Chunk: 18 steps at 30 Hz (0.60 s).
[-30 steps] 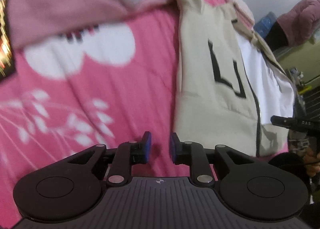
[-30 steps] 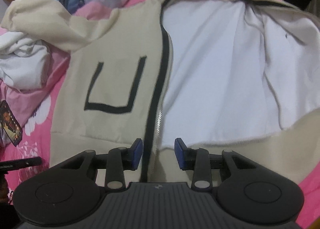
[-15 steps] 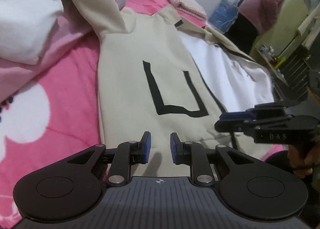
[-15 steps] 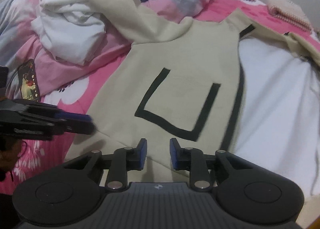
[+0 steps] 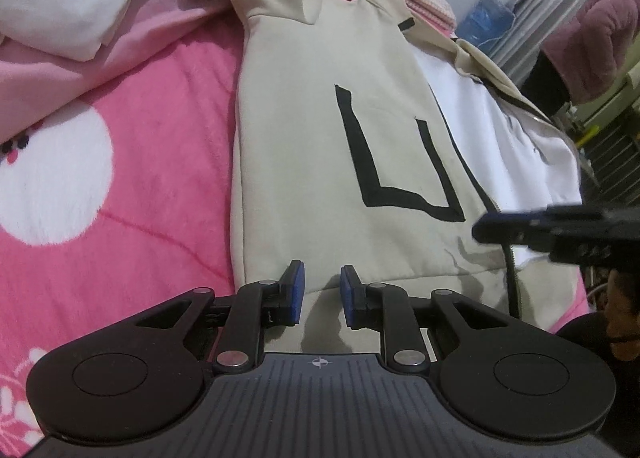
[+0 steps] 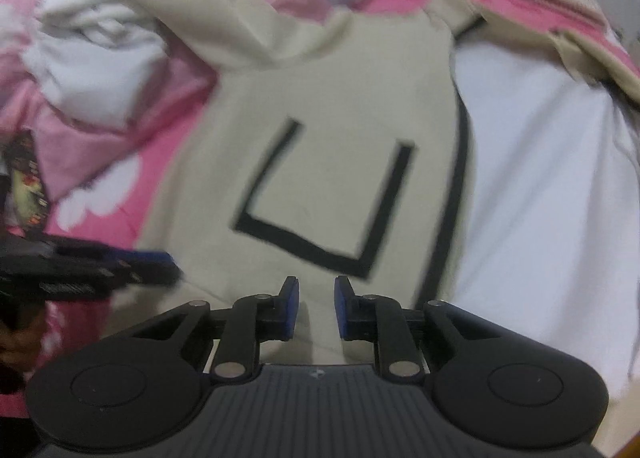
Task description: Fold clothes
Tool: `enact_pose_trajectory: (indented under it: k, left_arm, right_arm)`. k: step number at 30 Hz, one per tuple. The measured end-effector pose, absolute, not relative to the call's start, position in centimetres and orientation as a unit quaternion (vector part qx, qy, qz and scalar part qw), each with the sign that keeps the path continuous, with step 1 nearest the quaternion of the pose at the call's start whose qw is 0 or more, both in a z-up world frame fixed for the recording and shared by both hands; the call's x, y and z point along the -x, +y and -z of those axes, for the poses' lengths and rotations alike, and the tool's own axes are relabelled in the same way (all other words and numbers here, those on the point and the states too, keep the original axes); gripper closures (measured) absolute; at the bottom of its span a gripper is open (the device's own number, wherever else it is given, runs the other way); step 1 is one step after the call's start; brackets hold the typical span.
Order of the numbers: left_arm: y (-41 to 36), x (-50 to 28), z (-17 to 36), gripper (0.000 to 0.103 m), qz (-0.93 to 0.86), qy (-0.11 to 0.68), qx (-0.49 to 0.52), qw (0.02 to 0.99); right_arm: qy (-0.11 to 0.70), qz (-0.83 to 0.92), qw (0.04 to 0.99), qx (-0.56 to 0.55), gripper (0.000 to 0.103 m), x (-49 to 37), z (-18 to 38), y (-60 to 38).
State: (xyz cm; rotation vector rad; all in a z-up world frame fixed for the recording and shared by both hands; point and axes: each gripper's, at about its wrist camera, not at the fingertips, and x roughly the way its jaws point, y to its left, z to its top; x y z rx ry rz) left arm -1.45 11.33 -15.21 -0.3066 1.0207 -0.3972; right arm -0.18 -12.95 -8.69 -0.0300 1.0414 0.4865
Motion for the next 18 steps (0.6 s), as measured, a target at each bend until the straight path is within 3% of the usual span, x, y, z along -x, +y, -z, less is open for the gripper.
enact_pose_trajectory:
  k: [10,18]
  left_arm:
    - [11.4,1.6,15.4,0.083,0.186,0.479,0.153,0.844]
    - [11.7,1.7,15.7,0.083,0.191,0.475,0.16,0.844]
  right_arm:
    - [0.527,-0.228,0.818,0.028,0.083,-1.5,12.1,-10.4]
    - [0.512,-0.225,0.829,0.003,0.083,-2.3,10.4,-10.0]
